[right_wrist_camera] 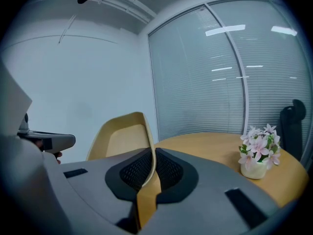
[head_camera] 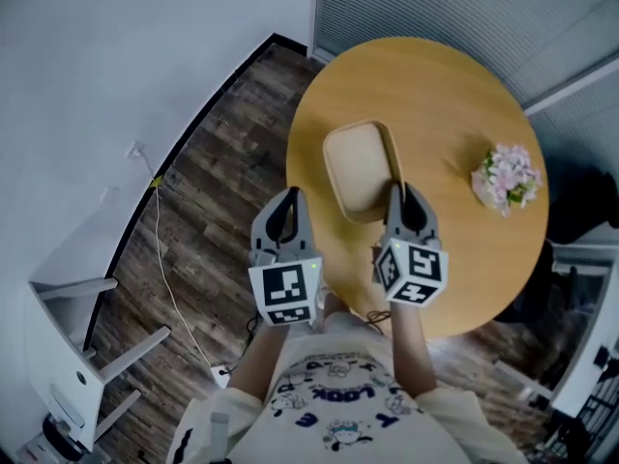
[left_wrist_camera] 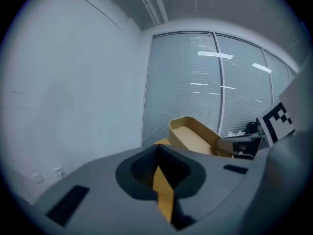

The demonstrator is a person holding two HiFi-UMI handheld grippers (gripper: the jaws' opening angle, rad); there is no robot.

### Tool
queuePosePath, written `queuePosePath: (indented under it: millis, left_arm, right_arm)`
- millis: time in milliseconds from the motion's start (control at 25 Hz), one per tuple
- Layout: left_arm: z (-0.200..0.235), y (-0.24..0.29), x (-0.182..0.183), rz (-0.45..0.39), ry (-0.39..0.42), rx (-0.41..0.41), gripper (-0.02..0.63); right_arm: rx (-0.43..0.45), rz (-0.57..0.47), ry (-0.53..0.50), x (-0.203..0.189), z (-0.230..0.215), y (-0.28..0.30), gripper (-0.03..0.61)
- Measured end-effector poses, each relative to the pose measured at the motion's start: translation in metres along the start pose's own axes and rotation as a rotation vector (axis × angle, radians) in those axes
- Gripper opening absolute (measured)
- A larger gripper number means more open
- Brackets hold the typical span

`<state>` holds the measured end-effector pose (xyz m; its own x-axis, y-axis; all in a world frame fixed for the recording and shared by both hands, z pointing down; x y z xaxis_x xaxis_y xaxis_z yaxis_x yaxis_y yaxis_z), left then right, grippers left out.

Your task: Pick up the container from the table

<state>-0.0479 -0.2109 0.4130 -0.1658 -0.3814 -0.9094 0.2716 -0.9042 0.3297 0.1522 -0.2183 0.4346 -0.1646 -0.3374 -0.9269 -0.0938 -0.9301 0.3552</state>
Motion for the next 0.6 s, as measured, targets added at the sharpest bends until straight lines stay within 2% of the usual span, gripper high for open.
queuePosePath:
  millis: [600]
  left_arm:
    - [-0.010,-0.052,0.071,-0.200,0.028,-0.024,0.003]
  right_arm:
    - [-0.042,-0.184,0.006,0.072,0.001,-0.053,0.023]
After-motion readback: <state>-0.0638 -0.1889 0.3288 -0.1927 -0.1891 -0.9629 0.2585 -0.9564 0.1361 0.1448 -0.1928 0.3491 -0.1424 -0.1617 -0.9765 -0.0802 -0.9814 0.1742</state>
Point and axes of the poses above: the fingertips, and each gripper's own axes: y forward along the fingers, z to its left, x out of its top, the point moved 2 cm from there along -y, backward along the fingers, and after that the axes turned 12 degrees about -y, right-handed, at the moved point
